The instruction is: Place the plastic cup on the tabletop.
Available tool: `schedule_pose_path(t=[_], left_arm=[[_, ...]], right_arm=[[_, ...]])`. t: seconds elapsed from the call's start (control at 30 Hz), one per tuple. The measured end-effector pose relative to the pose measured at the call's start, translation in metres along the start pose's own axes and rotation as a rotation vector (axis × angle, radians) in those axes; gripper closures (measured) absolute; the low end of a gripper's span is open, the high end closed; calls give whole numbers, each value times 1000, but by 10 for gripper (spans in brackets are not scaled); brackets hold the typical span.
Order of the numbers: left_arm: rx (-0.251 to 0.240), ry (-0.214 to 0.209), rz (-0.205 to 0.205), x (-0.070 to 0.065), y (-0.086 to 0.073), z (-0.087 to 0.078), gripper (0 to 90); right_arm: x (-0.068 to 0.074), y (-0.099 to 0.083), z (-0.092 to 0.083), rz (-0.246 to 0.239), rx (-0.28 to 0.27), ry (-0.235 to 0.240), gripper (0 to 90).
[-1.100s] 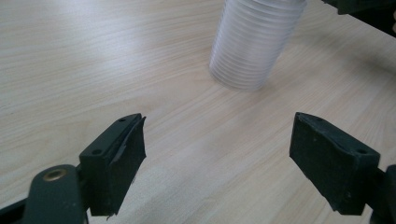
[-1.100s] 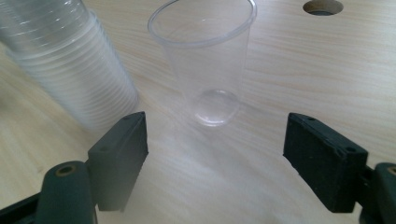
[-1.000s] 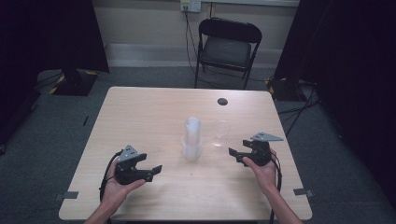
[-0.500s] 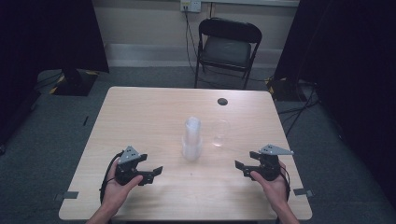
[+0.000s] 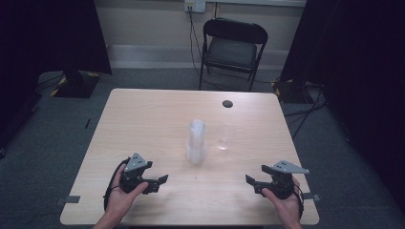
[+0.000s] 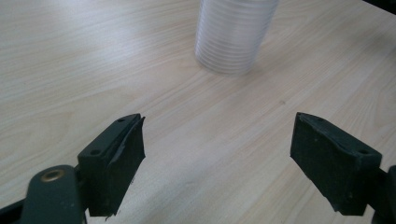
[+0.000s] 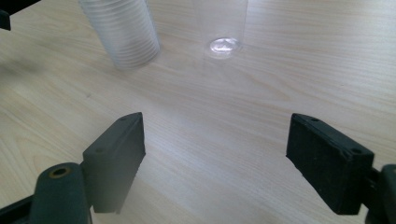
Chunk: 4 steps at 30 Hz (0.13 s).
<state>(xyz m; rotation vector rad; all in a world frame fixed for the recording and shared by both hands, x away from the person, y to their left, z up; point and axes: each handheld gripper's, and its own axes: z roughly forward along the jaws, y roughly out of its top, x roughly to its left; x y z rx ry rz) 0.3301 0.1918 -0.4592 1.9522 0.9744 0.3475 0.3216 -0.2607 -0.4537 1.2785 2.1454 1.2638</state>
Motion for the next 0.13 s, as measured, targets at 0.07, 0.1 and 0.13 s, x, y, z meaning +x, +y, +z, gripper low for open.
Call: schedule_pose_path(t=[0.07, 0.1, 0.13], left_arm=[[3, 2, -5, 1, 0, 1, 175], [6, 7, -3, 1, 0, 1, 175], [6, 7, -9, 2, 0, 1, 175]], right_arm=[[2, -1, 3, -12, 15, -6, 193], [2, -2, 5, -21, 24, -15, 193], [3, -3, 6, -18, 34, -11, 193]])
